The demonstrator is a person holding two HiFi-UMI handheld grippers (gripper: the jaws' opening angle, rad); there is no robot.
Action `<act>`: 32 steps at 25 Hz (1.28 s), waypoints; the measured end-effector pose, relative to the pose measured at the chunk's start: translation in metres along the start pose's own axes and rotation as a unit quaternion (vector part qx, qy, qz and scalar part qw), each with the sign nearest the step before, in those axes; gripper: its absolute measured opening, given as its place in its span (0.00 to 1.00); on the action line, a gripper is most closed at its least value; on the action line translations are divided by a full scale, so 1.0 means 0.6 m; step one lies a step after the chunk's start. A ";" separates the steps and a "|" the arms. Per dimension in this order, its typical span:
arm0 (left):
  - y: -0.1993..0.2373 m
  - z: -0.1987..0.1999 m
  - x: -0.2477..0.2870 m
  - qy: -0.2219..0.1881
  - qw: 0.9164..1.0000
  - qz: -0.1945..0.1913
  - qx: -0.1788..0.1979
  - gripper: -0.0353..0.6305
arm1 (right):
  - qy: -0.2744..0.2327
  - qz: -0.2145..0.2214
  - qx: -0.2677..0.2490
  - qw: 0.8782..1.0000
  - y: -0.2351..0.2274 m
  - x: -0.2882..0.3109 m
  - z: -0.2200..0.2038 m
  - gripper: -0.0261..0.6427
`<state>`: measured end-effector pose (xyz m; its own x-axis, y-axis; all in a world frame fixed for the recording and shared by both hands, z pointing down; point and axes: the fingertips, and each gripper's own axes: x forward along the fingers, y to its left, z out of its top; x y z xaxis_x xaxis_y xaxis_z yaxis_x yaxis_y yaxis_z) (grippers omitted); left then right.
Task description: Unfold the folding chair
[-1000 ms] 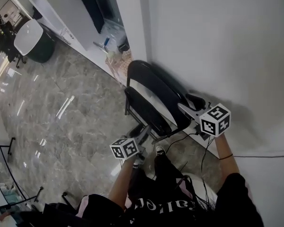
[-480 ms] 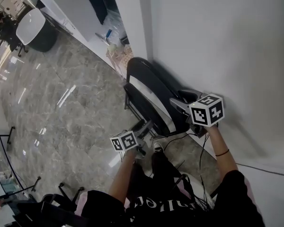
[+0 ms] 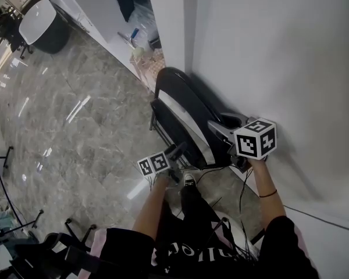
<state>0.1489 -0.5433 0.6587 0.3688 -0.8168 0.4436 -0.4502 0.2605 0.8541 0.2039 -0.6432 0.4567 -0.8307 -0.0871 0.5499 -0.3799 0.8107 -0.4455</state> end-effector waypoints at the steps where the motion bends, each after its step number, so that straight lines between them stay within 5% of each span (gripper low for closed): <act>1: 0.005 -0.003 0.007 0.001 1.000 -0.001 -0.008 0.53 | -0.005 0.006 0.007 1.000 0.000 -0.001 0.000 0.25; 10: 0.008 0.026 0.060 -0.063 0.992 -0.050 -0.099 0.52 | -0.012 0.016 -0.004 1.000 0.005 -0.002 0.004 0.24; 14: 0.014 0.015 0.086 -0.046 0.993 -0.030 -0.109 0.35 | -0.022 0.020 -0.003 1.000 0.005 -0.001 0.004 0.24; 16: 0.017 0.015 0.088 -0.047 0.992 -0.026 -0.113 0.35 | -0.025 0.021 -0.002 0.999 0.003 0.000 0.004 0.24; 19: 0.009 0.017 0.079 -0.046 0.993 -0.043 -0.097 0.31 | -0.025 0.022 0.000 0.999 0.003 0.000 0.005 0.24; 22: -0.006 0.019 0.057 -0.049 0.991 -0.080 -0.095 0.13 | -0.024 0.021 -0.001 0.999 0.006 -0.001 0.003 0.24; 25: -0.001 0.018 0.042 -0.049 0.985 -0.106 -0.130 0.11 | -0.024 0.029 0.004 0.999 0.014 0.001 -0.001 0.24; 32: 0.022 0.024 -0.017 -0.041 0.983 -0.122 -0.133 0.11 | -0.017 0.073 0.027 0.997 0.084 0.026 -0.009 0.24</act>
<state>0.1275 -0.5388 0.6618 0.3681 -0.9074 0.2030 -0.1250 0.1681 0.9778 0.1743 -0.6004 0.4466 -0.8918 0.0088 0.4523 -0.2747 0.7839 -0.5568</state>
